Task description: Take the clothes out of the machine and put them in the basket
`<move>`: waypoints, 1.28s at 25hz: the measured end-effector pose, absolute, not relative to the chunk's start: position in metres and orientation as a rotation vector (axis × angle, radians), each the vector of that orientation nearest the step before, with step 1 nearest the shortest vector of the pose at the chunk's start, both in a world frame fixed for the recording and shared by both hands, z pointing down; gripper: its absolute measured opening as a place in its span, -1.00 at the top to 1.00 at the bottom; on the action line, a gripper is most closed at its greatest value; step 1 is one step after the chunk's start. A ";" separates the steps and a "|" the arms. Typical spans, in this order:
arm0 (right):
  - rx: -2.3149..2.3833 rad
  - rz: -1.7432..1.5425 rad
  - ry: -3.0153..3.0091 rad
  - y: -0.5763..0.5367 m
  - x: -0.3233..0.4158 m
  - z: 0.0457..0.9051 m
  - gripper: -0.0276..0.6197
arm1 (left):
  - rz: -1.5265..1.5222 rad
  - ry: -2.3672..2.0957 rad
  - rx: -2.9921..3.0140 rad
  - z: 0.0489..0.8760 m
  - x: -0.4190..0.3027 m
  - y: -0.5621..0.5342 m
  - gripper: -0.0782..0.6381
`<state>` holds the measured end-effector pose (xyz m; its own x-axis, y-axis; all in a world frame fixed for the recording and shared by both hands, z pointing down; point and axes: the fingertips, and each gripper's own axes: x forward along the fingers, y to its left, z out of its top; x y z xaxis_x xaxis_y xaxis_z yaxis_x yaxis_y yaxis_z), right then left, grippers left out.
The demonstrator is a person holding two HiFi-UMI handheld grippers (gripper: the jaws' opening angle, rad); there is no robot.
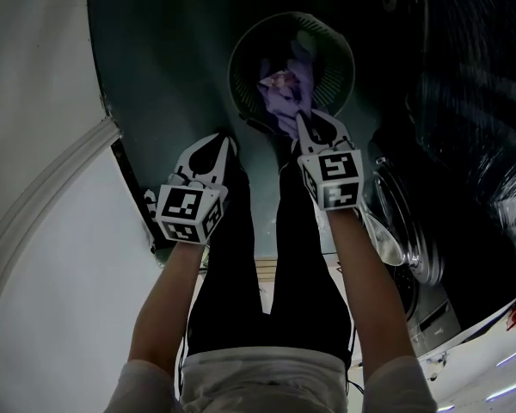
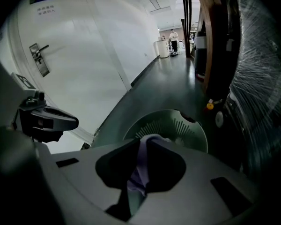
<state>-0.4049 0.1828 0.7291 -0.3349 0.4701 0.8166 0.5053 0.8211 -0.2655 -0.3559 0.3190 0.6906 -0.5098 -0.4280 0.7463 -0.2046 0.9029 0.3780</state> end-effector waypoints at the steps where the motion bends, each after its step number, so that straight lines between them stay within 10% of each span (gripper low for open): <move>1: -0.716 -0.045 -1.975 0.183 -0.406 0.736 0.80 | -0.305 -2.109 0.446 0.695 -0.355 0.319 0.72; 32: -0.491 -0.136 -1.794 0.155 -0.417 0.863 0.78 | -0.421 -1.920 0.285 0.814 -0.354 0.319 0.72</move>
